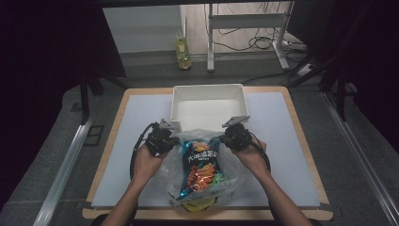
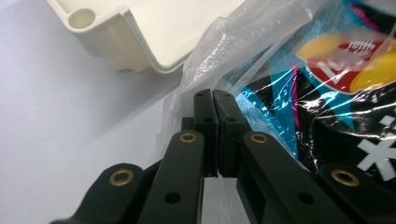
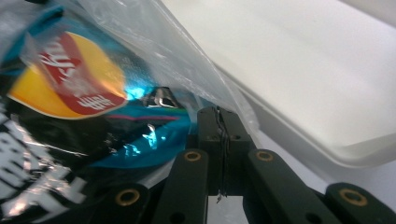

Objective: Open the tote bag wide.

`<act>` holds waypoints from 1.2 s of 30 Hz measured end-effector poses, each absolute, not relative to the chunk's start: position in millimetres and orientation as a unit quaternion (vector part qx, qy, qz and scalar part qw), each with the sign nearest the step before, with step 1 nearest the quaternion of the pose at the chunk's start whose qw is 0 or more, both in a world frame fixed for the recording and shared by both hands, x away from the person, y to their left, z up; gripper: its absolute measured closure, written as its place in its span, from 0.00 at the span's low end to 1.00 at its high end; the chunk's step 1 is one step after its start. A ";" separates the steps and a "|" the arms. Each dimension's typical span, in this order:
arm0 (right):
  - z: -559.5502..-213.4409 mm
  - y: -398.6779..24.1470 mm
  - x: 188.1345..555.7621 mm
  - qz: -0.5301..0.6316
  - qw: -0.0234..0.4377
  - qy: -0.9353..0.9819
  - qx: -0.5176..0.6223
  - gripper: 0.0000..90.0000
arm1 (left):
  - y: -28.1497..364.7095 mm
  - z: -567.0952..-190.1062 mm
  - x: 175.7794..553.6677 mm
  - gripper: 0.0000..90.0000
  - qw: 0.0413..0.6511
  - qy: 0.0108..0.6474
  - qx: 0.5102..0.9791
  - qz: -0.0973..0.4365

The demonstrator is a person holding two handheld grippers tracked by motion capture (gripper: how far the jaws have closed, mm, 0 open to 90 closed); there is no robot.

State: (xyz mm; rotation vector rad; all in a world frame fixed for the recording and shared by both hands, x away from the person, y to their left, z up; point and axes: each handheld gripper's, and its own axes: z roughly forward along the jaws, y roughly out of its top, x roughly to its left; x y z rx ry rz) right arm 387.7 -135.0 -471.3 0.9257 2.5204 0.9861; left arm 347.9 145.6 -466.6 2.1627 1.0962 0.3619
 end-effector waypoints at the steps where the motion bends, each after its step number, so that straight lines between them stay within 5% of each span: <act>1: -469.8 -135.7 385.4 0.347 0.131 0.872 0.321 0.97 | 145.9 -463.8 344.8 0.98 0.346 0.417 0.829 0.136; 8: -460.8 -137.2 362.7 0.368 0.098 0.873 0.303 0.97 | 128.5 -454.8 316.4 0.97 0.375 0.368 0.847 0.085; 17: -478.8 -142.7 360.8 0.329 0.118 0.880 0.323 0.97 | 133.4 -474.7 322.3 0.99 0.268 0.406 0.860 0.152; 28: -497.5 -155.5 379.8 0.306 0.132 0.875 0.352 0.98 | 148.6 -499.5 339.8 0.99 0.217 0.439 0.858 0.153; 36: -483.6 -151.0 374.9 0.334 0.115 0.871 0.342 0.98 | 146.6 -478.9 334.6 0.97 0.289 0.415 0.851 0.141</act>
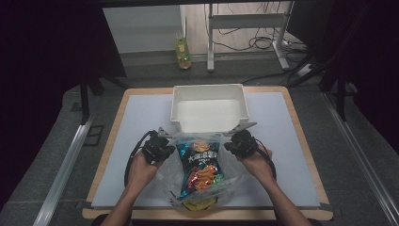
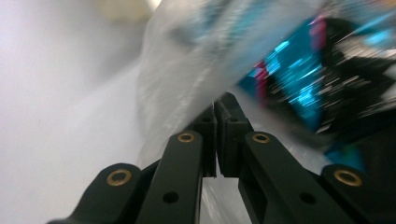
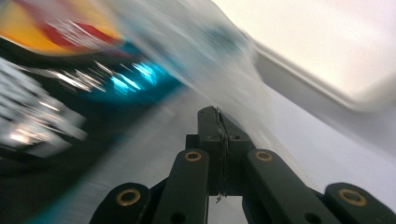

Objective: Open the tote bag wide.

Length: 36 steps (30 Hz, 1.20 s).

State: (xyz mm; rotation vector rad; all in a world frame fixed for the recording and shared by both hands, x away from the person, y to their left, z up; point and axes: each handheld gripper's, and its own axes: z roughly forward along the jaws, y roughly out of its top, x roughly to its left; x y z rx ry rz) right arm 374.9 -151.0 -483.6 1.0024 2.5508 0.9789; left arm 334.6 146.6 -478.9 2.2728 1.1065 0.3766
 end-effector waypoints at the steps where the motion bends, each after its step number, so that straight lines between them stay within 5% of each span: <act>1: -481.1 -147.4 374.0 0.336 0.117 0.873 0.335 0.98 | 144.6 -476.4 335.3 0.97 0.290 0.412 0.851 0.148; 17: -472.4 -129.1 392.4 0.311 0.185 0.868 0.341 0.99 | 148.1 -465.4 360.9 0.99 0.270 0.430 0.832 0.224; 36: -499.7 -133.8 408.6 0.292 0.151 0.872 0.363 0.99 | 162.2 -511.0 389.1 0.99 0.269 0.464 0.832 0.142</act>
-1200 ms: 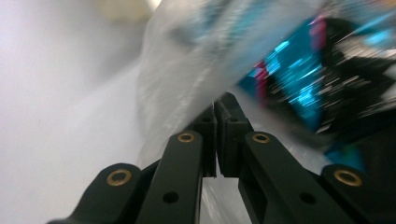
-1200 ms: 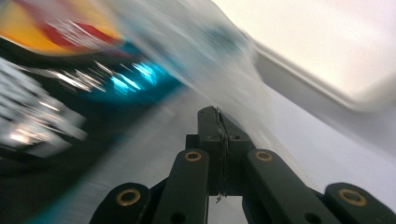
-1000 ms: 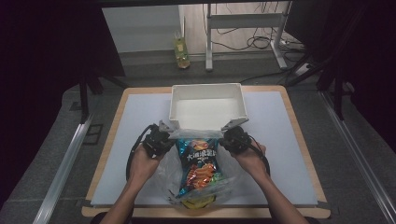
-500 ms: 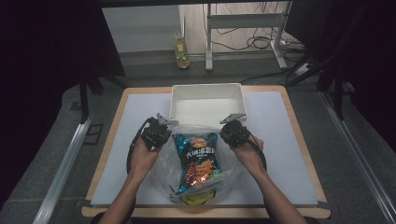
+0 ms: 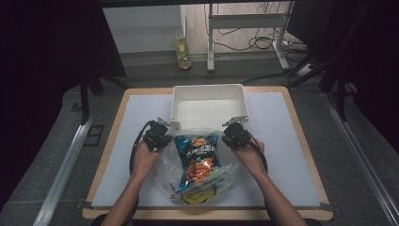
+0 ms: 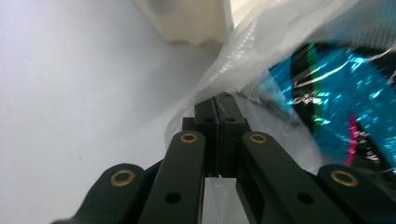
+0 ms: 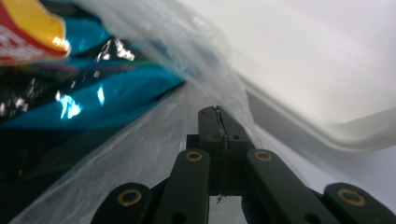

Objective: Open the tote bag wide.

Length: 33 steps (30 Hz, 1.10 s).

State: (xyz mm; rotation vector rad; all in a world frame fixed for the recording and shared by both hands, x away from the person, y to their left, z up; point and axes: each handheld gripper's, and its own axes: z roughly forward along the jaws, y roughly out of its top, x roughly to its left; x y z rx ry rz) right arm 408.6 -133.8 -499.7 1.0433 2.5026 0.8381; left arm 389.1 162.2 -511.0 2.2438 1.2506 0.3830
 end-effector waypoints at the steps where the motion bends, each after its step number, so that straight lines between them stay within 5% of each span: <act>1: -501.3 -133.3 407.3 0.289 0.151 0.874 0.361 0.99 | 162.0 -513.2 389.3 0.99 0.267 0.463 0.834 0.138; 25: -513.4 -160.9 358.5 0.277 0.103 0.893 0.339 0.99 | 146.4 -524.2 341.7 0.99 0.301 0.387 0.871 0.027; 33: -497.1 -169.1 343.4 0.286 0.101 0.894 0.329 0.99 | 162.7 -487.6 313.8 0.98 0.352 0.383 0.845 0.125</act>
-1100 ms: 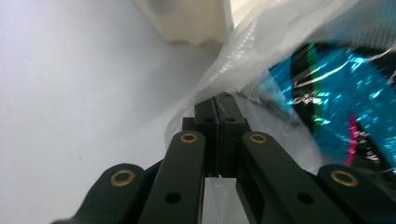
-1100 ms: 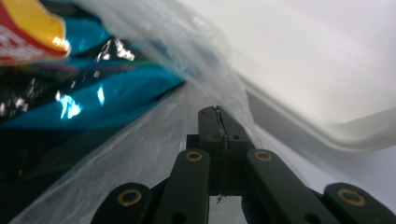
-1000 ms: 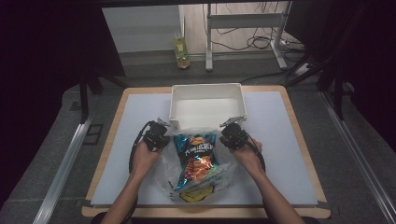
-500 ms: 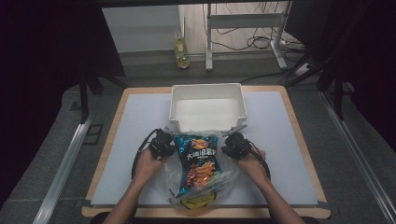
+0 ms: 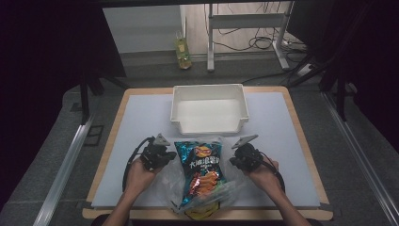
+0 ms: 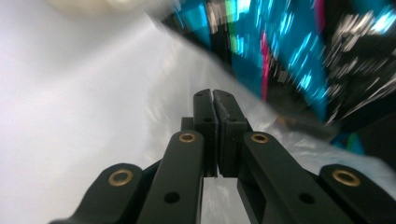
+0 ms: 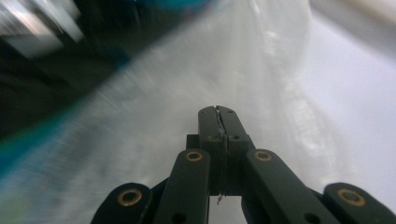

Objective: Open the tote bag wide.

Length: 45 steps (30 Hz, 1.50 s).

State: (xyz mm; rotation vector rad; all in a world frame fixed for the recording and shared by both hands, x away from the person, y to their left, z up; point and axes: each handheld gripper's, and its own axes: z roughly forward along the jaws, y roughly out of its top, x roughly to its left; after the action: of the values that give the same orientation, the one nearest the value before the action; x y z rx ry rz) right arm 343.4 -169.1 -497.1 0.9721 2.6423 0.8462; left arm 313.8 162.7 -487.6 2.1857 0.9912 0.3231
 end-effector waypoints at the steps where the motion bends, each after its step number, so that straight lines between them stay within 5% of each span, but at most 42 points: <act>1: -490.9 -168.9 344.7 0.300 0.108 0.889 0.328 0.99 | 163.4 -483.8 309.8 0.98 0.356 0.380 0.844 0.130; 7: -468.5 -153.1 363.6 0.333 0.130 0.879 0.316 0.99 | 158.1 -488.4 288.8 0.98 0.337 0.367 0.856 0.141; 15: -474.9 -139.6 389.6 0.325 0.177 0.870 0.326 0.99 | 152.6 -502.8 290.9 0.97 0.319 0.367 0.865 0.126; 26: -490.6 -135.2 414.7 0.303 0.178 0.867 0.353 0.99 | 153.7 -511.3 296.4 0.97 0.312 0.369 0.868 0.117; 39: -515.0 -151.1 384.4 0.284 0.122 0.889 0.337 0.99 | 155.4 -522.5 295.2 0.97 0.288 0.368 0.878 0.103; 45: -504.8 -171.5 354.1 0.311 0.114 0.886 0.324 0.99 | 154.6 -501.0 285.5 0.96 0.317 0.364 0.865 0.136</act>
State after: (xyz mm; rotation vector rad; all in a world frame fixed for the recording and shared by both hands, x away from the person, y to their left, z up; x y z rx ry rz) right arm 354.1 -171.5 -504.8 0.9503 2.5983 0.9122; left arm 285.5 154.6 -501.0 2.2772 0.9580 0.3570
